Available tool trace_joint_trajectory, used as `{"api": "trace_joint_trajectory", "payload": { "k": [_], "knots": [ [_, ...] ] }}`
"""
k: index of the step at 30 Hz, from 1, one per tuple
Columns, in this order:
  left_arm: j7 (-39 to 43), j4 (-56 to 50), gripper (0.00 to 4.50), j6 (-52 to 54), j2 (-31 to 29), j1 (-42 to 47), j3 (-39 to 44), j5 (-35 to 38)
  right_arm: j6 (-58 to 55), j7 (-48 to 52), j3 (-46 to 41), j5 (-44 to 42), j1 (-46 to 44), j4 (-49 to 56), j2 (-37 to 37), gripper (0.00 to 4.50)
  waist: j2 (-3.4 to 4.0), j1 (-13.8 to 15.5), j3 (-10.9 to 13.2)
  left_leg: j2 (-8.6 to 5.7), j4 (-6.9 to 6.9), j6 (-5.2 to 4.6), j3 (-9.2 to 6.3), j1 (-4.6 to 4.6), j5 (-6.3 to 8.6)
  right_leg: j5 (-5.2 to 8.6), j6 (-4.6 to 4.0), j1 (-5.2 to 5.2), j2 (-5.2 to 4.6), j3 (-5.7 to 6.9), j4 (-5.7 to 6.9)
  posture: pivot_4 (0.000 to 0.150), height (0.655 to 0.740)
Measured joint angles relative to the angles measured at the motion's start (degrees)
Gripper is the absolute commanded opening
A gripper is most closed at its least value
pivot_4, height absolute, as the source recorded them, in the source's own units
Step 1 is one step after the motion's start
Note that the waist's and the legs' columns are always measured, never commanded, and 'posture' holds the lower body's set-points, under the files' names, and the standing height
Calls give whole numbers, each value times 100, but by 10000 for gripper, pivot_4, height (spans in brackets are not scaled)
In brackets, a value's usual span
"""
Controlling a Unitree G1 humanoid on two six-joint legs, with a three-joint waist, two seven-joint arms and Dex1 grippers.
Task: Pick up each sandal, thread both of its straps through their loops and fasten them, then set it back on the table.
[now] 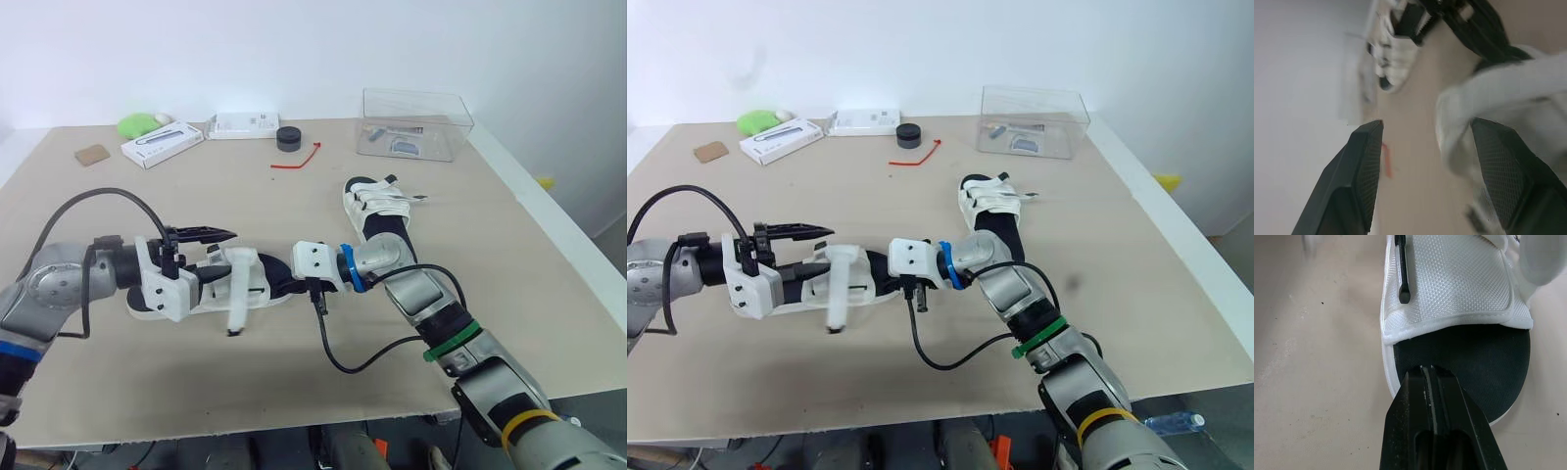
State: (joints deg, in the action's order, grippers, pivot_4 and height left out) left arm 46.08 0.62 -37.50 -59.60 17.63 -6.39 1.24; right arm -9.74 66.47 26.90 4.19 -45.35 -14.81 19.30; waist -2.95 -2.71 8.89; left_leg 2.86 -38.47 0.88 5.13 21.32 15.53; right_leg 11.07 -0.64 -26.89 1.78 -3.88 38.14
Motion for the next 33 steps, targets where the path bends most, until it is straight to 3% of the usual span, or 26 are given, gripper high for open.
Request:
{"api": "trace_joint_trajectory", "payload": {
  "k": [4, 7, 10, 12, 19, 22, 26, 33],
  "knots": [
    [123, -592, 29180, 553, -9, -291, 169, 193, 29, 9, 2, 4, -28, -67, -44, 0, -2, 0, -1, 0, 1, 1, 2, -5, 0, 0, -2, 1, 7, -2, 2, 1500, 7261],
    [168, -1320, 29180, 980, 37, -976, 323, 441, 53, 25, 11, 3, -36, -89, -87, 0, -2, -22, -1, 13, 6, -10, 6, -13, 6, 4, -10, -1, 8, -9, 1, 1500, 7261],
    [137, -1735, 36987, 1732, 148, -1593, 592, 943, 86, 45, 2, 3, -39, -110, -84, 0, -2, -6, -1, 21, 5, -13, 7, -11, 8, 9, -18, -2, 15, -3, 3, 1500, 7261],
    [58, -2233, 44529, 2755, 184, -2113, 1003, 1877, 92, 44, 3, 3, -35, -108, -90, 0, -2, -6, -1, 28, 5, -13, 4, -9, 8, 10, -20, -4, 19, -3, 3, 1500, 7261],
    [-58, -3399, 44529, 5996, -233, -3093, 2208, 5075, 114, 51, 4, 3, -23, -102, -85, 0, -1, -2, -1, 33, 7, -12, -8, -15, 10, 15, -25, -2, 33, 0, 3, 1500, 7261],
    [-67, -3521, 44529, 7052, -310, -3554, 2278, 5905, 149, 76, 3, 3, -23, -107, -82, 0, 4, -5, 1, 29, 10, -15, -11, -19, 15, 22, -30, -3, 43, -2, 3, 1500, 7261],
    [-166, -3521, 44529, 7670, -284, -3602, 2190, 5992, 150, 72, 0, 15, -25, -116, -81, 0, 2, -2, -1, 17, 9, -14, -11, -20, 15, 34, -55, -2, 51, 0, 4, 1500, 7261],
    [-780, -3118, 44529, 8205, 564, -2679, 1536, 5700, 152, 82, 1, 25, -24, -106, -66, 0, -1, 1, -3, 12, 8, -14, -13, -19, 15, 22, -44, 2, 56, -10, 5, 1500, 7261]
  ]
}}
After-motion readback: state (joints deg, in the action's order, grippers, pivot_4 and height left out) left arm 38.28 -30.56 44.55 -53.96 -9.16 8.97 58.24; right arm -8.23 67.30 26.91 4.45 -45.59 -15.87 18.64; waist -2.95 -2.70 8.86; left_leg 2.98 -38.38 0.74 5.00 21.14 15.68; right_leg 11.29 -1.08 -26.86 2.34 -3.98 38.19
